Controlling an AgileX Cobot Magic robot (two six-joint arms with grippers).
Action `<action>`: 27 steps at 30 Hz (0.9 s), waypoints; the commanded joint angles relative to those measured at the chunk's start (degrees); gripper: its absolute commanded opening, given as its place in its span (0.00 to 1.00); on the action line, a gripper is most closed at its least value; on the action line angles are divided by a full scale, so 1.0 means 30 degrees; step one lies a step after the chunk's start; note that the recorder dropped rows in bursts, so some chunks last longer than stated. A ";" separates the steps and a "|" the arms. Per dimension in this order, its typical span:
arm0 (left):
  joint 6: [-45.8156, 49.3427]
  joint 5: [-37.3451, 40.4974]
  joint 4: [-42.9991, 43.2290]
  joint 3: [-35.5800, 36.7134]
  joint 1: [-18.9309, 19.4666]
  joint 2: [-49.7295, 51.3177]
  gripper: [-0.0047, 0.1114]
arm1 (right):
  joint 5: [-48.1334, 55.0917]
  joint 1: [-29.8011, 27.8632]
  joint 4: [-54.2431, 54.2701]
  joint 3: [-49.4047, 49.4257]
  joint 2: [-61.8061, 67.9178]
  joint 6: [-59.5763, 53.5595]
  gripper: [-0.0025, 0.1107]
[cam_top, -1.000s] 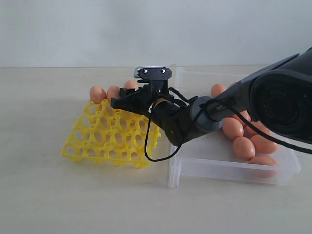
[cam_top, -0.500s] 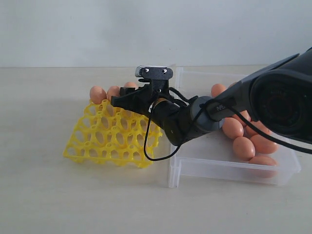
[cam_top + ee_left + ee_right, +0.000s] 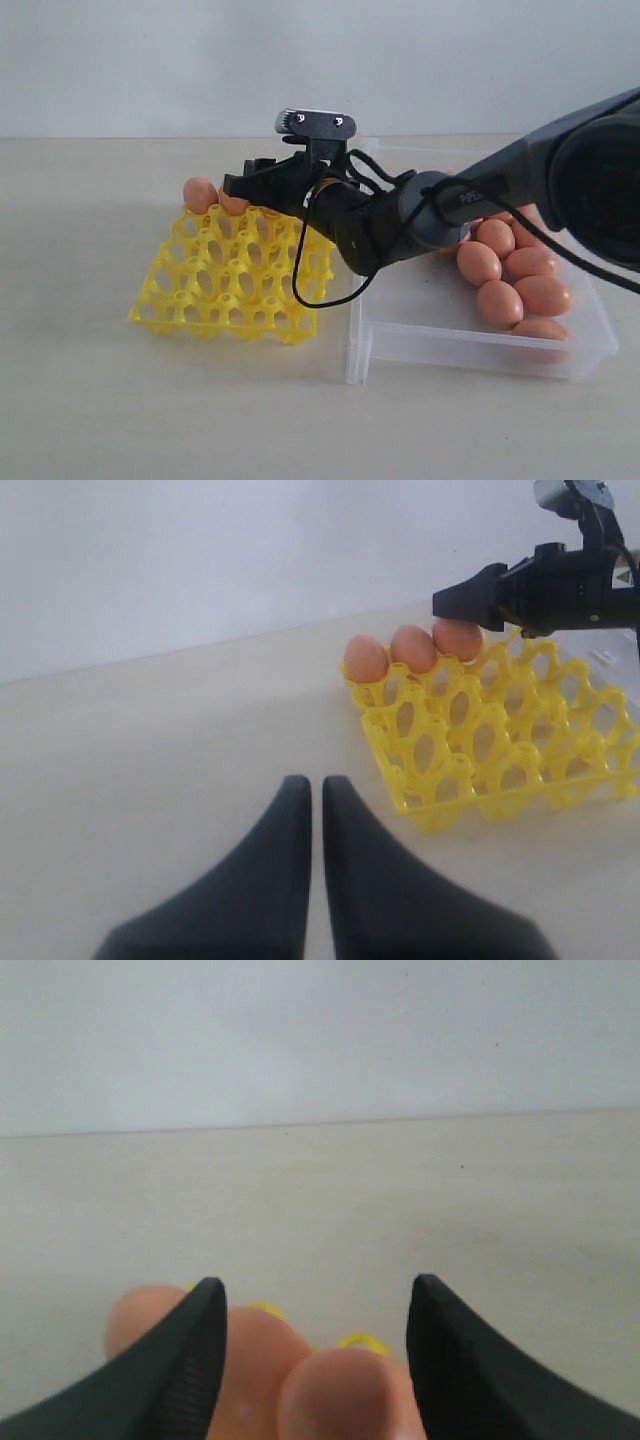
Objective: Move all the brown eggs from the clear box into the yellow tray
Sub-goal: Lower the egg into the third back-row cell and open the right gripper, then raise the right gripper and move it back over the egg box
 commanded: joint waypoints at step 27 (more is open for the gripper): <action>0.0004 -0.0077 0.0030 0.0072 -0.0115 -0.0058 0.07 | 1.9771 0.2449 -0.6092 0.0006 -0.6261 -0.3781 0.02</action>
